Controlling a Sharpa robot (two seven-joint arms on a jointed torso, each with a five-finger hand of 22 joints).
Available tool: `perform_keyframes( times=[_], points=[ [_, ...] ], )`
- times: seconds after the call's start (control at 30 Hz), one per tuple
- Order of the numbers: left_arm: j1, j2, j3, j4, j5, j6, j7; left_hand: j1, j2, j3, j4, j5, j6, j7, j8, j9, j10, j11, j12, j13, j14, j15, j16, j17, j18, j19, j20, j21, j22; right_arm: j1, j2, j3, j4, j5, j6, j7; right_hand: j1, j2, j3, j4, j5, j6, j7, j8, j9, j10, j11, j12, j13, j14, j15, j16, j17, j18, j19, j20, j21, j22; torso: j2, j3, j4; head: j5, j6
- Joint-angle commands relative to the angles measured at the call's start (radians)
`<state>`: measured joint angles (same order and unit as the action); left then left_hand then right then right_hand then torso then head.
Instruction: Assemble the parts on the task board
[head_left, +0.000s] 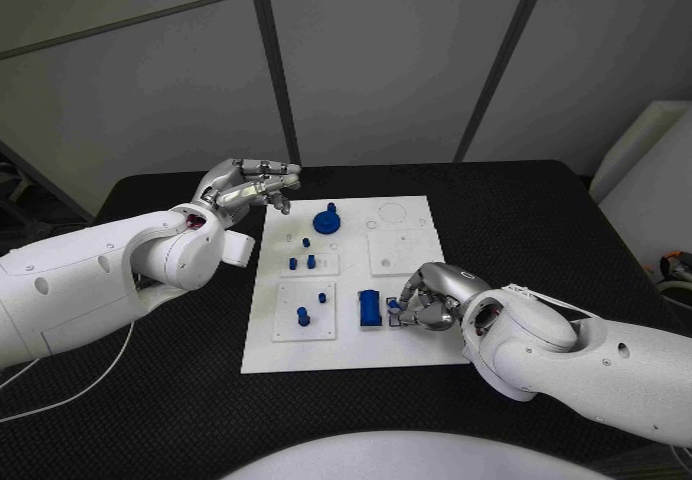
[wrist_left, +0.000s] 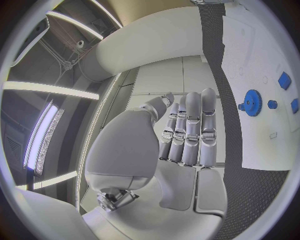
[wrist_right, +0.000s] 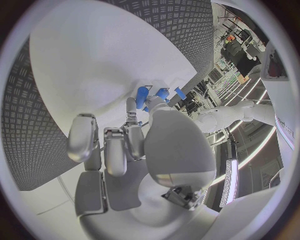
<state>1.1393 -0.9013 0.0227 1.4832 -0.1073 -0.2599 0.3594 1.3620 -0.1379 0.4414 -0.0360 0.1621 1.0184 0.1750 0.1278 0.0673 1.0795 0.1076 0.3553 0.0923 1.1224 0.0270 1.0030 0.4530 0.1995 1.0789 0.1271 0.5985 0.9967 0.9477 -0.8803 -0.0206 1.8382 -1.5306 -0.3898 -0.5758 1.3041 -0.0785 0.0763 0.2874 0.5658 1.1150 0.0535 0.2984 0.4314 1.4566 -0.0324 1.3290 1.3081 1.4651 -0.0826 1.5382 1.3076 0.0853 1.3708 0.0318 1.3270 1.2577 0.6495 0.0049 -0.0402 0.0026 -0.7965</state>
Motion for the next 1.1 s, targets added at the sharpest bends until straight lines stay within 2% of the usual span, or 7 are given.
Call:
perform_keyframes(
  times=[0.03, 0.27, 0.7, 0.93, 1.1],
  points=[
    [0.001, -0.001, 0.001, 0.002, 0.000, 0.012, 0.002, -0.003, 0.008, -0.007, -0.001, 0.000, -0.004, 0.006, 0.006, 0.000, -0.007, -0.002, 0.004, 0.002, -0.008, 0.002, 0.000, -0.002, -0.017, -0.007, 0.002, -0.002, -0.002, 0.000, 0.003, -0.001, -0.002, 0.009, 0.026, -0.004, -0.024, 0.006, -0.008, 0.003, -0.010, 0.023, -0.018, 0.006, 0.006, 0.011, -0.001, 0.014, 0.089, 0.095, -0.007, 0.006, 0.213, -0.013, 0.007, -0.005, 0.005, 0.003, 0.000, 0.0006, 0.0003, 0.001, 0.000],
    [0.001, -0.001, 0.001, 0.002, 0.000, 0.013, 0.001, -0.003, 0.009, -0.007, -0.001, 0.000, -0.005, 0.006, 0.006, 0.000, -0.009, -0.002, 0.006, 0.002, -0.008, 0.002, 0.001, -0.002, -0.017, -0.007, 0.002, -0.004, -0.002, 0.000, 0.010, -0.001, -0.005, 0.008, 0.025, -0.004, -0.082, 0.020, -0.029, 0.004, 0.014, 0.025, -0.019, 0.016, 0.016, 0.019, -0.003, 0.028, 0.102, 0.095, -0.009, 0.007, 0.215, -0.013, 0.009, -0.007, 0.006, 0.006, 0.000, 0.0009, -0.0002, 0.000, 0.001],
    [0.001, -0.001, 0.001, 0.001, 0.000, 0.014, -0.001, -0.004, 0.009, -0.007, 0.000, 0.000, -0.005, 0.006, 0.006, 0.000, -0.009, -0.001, 0.006, 0.001, -0.008, 0.002, 0.001, -0.002, -0.017, -0.007, 0.002, -0.004, -0.002, 0.000, 0.012, -0.001, -0.008, -0.002, 0.016, -0.005, -0.134, 0.042, -0.059, 0.005, -0.004, 0.025, -0.021, 0.023, 0.024, 0.024, -0.003, 0.037, 0.111, 0.096, -0.009, 0.008, 0.217, -0.014, 0.010, -0.008, 0.007, 0.008, 0.000, 0.0002, 0.0006, -0.001, 0.003],
    [0.001, 0.000, 0.001, 0.001, 0.000, 0.015, -0.002, -0.004, 0.009, -0.007, 0.000, 0.000, -0.005, 0.006, 0.006, 0.000, -0.009, -0.001, 0.006, 0.001, -0.008, 0.002, 0.001, -0.002, -0.017, -0.007, 0.002, -0.004, -0.002, 0.000, 0.003, -0.001, 0.004, -0.003, -0.006, 0.006, -0.151, 0.042, -0.079, 0.003, -0.033, 0.023, -0.021, 0.026, 0.029, 0.024, -0.004, 0.037, 0.113, 0.096, -0.009, 0.008, 0.217, -0.014, 0.010, -0.008, 0.007, 0.010, -0.001, 0.0009, 0.0002, 0.001, 0.004],
    [0.001, -0.001, 0.001, 0.001, 0.000, 0.016, -0.003, -0.004, 0.009, -0.007, 0.000, 0.000, -0.005, 0.006, 0.006, 0.000, -0.009, -0.001, 0.006, 0.001, -0.008, 0.002, 0.001, -0.002, -0.017, -0.007, 0.002, -0.004, -0.002, 0.000, -0.020, -0.001, 0.024, -0.001, -0.023, 0.047, -0.129, 0.027, -0.096, -0.003, -0.082, 0.018, -0.022, 0.029, 0.034, 0.022, -0.004, 0.033, 0.112, 0.096, -0.010, 0.009, 0.219, -0.014, 0.010, -0.008, 0.007, 0.010, -0.001, 0.0013, -0.0020, 0.003, 0.005]
  ],
)
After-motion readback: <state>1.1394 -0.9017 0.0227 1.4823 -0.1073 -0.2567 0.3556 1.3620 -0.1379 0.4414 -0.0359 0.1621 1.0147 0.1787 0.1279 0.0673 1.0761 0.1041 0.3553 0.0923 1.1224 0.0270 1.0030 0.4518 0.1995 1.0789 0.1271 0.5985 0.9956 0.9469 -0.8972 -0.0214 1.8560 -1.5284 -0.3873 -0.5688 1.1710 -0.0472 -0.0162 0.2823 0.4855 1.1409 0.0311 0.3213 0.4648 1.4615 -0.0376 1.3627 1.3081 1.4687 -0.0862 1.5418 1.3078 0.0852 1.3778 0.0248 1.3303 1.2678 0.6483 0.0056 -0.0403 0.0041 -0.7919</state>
